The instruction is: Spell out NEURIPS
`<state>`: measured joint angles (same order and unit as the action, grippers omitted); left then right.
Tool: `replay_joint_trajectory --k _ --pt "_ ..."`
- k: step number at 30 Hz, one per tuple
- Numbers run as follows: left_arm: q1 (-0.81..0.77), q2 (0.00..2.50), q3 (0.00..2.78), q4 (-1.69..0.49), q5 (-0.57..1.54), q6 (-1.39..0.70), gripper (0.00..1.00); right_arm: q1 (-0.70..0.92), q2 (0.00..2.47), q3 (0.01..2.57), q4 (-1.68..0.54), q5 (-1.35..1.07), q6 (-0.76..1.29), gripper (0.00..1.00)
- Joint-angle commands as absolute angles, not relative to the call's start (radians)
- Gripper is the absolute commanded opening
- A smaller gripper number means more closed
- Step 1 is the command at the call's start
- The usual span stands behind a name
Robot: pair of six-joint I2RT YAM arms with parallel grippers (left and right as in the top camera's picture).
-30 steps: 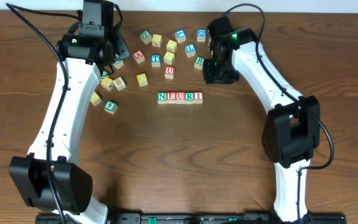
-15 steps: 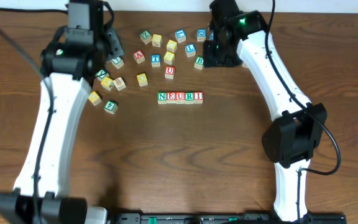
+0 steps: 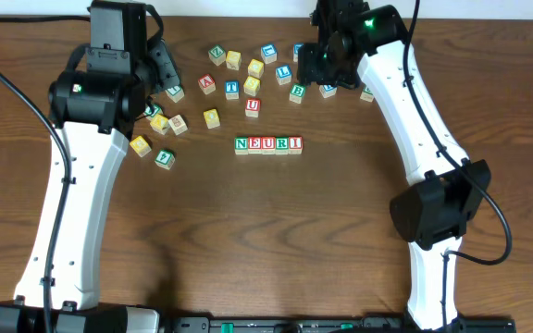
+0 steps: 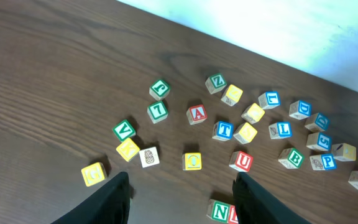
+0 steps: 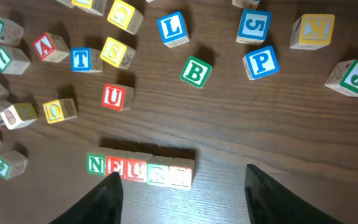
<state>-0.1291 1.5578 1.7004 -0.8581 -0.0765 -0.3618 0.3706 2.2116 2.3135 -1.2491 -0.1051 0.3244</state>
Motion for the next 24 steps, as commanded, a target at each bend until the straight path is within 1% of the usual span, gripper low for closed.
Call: replay_joint_trajectory --k 1,24 --pt "-0.127 1.565 1.706 -0.872 -0.072 -0.348 0.53 0.389 2.211 2.334 -1.237 -0.111 0.317 0.61" --pt "-0.127 1.569 1.705 -0.897 -0.072 -0.348 0.53 0.401 2.213 2.309 -1.184 -0.110 0.329 0.61"
